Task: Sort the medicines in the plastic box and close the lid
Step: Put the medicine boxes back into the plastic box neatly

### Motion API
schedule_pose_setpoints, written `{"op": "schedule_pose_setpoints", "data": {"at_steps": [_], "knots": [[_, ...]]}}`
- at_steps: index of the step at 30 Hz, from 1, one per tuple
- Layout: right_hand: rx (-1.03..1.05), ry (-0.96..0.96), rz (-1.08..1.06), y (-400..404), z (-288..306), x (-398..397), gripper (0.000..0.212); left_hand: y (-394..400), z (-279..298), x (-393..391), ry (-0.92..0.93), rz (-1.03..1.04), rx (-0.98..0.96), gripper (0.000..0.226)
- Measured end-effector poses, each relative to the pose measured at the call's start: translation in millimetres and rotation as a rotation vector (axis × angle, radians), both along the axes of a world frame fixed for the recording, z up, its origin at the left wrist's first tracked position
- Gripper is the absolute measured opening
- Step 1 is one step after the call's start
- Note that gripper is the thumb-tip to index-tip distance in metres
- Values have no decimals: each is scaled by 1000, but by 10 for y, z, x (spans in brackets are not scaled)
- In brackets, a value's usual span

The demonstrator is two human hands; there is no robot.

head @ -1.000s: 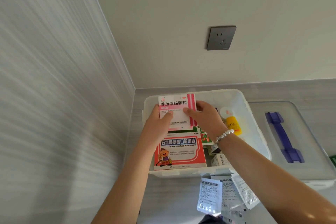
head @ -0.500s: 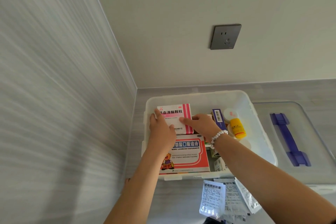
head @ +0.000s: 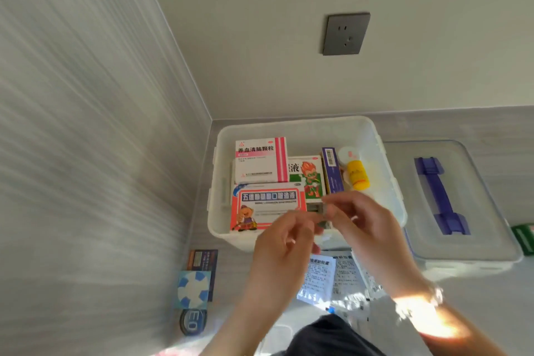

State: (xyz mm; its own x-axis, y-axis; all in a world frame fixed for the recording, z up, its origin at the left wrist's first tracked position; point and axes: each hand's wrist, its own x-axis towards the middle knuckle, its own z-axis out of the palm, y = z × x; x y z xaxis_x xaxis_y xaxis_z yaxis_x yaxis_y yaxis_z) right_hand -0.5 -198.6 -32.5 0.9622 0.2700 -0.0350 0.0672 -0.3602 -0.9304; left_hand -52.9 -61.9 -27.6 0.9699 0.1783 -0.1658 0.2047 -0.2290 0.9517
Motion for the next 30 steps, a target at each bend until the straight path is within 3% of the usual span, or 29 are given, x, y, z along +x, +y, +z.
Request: {"op": "schedule_pose_setpoints", "data": {"at_steps": [6, 10, 12, 14, 17, 22, 27, 30], "knots": [[-120, -41, 6, -551, -528, -448, 18, -450, -583, -267, 258, -3, 130, 17], [-219, 72, -47, -777, -949, -480, 14, -620, -1038, -316, 362, 101, 197, 13], [-319, 152, -72, -852, -1156, -469, 17, -685, -1269, -329, 425, 169, 333, 24], [-461, 189, -93, -910, -1354, -449, 35, -717, -1418, -329, 449, 244, 429, 36], [-581, 295, -172, -951, -1570, -390, 61, -707, -1566, -290, 512, 286, 273, 51], [-434, 573, -227, -938, -1821, -256, 79, -711, -1725, -214, 665, 271, 129, 66], [-522, 604, -212, -927, -1887, -231, 75, -732, -1812, -183, 731, 311, 110, 64], [-388, 641, -204, -880, -1898, -227, 64, -721, -1850, -167, 698, 315, 46, 58]]}}
